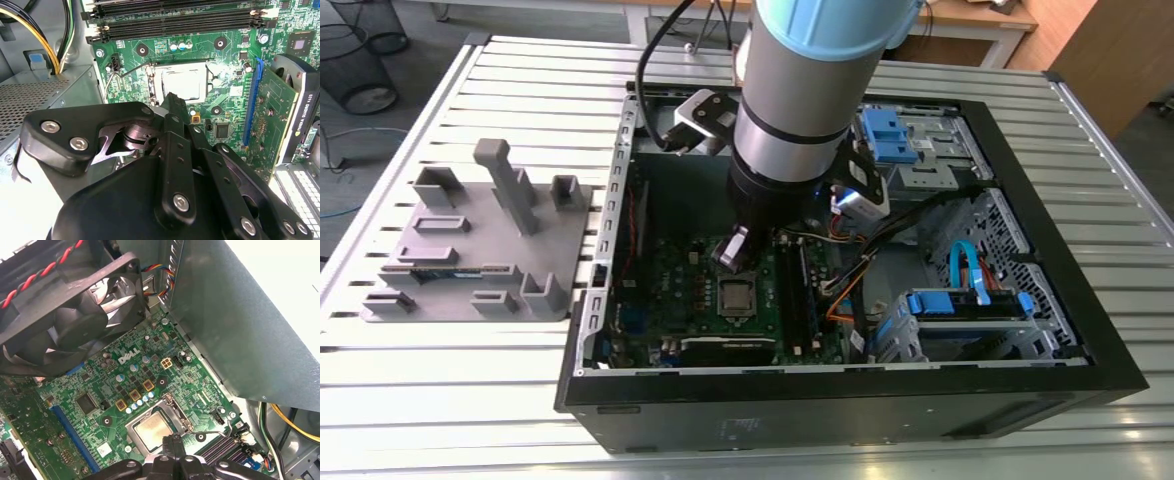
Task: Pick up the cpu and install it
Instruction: 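Install the first cpu locking lever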
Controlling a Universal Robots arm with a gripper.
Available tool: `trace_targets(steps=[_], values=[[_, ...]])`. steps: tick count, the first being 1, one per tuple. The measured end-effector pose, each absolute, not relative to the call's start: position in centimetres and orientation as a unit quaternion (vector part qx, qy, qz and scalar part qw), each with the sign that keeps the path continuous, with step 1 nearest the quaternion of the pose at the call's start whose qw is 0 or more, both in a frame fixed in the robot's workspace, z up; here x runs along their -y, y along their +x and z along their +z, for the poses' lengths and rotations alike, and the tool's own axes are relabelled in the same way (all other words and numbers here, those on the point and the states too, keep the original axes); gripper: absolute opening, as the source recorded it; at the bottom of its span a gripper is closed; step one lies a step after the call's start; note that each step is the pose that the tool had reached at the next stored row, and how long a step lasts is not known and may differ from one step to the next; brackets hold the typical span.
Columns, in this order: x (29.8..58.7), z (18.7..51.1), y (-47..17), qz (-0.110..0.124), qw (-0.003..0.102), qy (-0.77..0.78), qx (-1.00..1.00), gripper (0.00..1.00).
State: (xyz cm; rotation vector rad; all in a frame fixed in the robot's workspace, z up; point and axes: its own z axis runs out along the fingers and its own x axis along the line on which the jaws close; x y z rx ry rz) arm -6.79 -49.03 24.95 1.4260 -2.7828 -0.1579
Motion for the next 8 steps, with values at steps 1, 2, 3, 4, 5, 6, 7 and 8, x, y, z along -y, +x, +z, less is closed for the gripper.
trace_targets(steps=[1,2,3,4,5,6,7,8], values=[[49.04,24.95,-6.79,-0.05,0.005,0.455,0.889,0.11],[49.03,24.95,-6.79,-0.05,0.005,0.455,0.889,0.11],[49.04,24.96,-6.79,-0.051,0.005,0.455,0.889,0.11],[49.04,24.97,-6.79,-0.051,0.005,0.455,0.889,0.11],[49.04,24.97,-6.79,-0.052,0.004,0.455,0.889,0.11],[49.03,24.97,-6.78,-0.052,0.002,0.456,0.889,0.11],[49.03,24.96,-6.79,-0.051,0.0,0.456,0.889,0.11],[49.04,24.95,-6.79,-0.049,-0.004,0.456,0.889,0.11]])
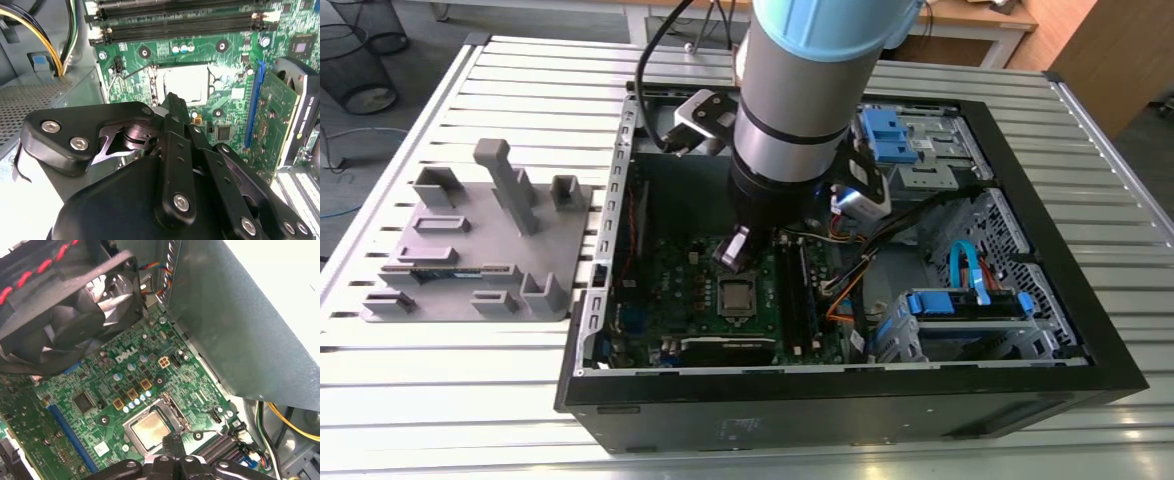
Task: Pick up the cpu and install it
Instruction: 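Install the first cpu locking lever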
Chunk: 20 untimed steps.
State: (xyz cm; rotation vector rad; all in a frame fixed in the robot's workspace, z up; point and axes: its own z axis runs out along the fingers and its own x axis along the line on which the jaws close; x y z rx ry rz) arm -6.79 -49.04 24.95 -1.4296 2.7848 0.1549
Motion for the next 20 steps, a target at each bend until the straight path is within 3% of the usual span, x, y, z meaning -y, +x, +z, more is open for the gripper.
trace_targets(steps=[4,11,20], values=[[49.04,24.93,-6.79,0.039,0.024,-0.458,-0.888,0.11],[49.03,25.12,-6.79,0.052,0.033,-0.458,-0.887,0.11],[49.0,25.58,-6.78,0.06,0.037,-0.457,-0.886,0.11]])
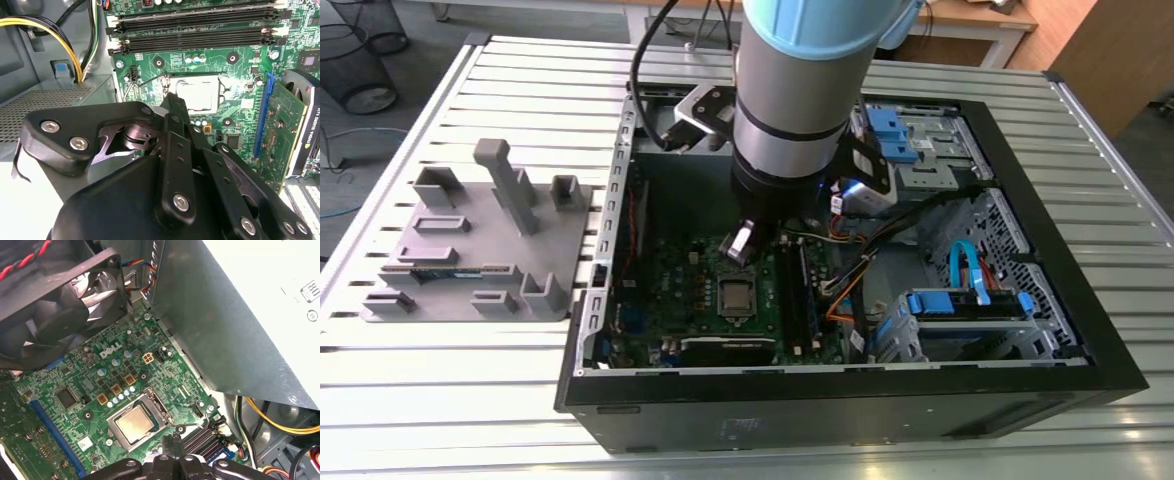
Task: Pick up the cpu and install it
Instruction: 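Install the first cpu locking lever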
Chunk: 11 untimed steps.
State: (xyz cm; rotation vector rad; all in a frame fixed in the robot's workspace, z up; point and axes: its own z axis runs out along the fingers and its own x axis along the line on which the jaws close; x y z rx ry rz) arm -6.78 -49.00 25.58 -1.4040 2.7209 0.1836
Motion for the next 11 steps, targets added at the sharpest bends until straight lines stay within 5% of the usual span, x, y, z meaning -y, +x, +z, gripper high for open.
trace_targets(steps=[11], values=[[48.35,25.57,-6.68,0.061,0.038,-0.457,-0.886,0.11]])
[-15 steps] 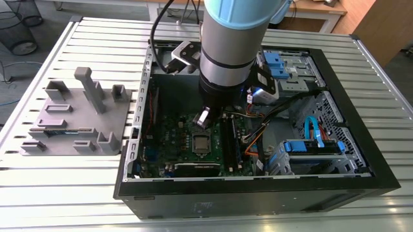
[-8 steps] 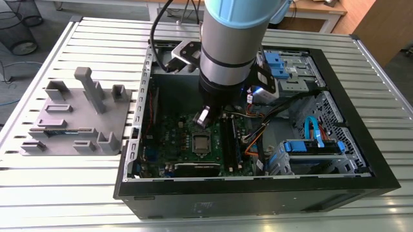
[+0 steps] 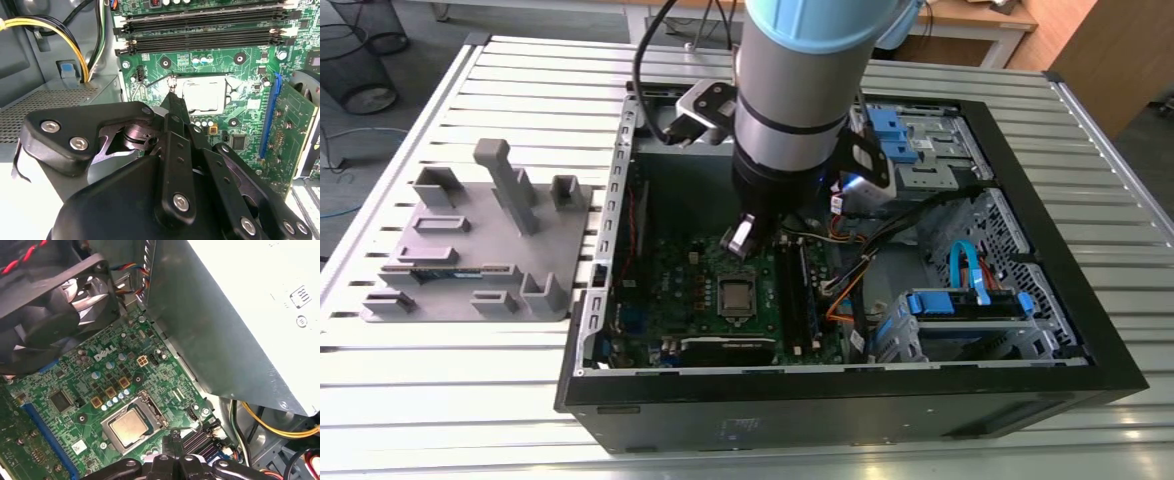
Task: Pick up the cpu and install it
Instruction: 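Install the first cpu locking lever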
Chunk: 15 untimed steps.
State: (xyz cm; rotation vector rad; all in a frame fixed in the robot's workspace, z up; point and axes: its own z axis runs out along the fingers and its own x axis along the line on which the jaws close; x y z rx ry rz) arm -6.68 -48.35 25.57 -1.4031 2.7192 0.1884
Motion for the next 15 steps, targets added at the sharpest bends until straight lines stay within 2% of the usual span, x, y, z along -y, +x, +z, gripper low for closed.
trace_targets(steps=[15], values=[[46.8,25.5,-5.7,0.062,0.038,-0.457,-0.886,0.11]])
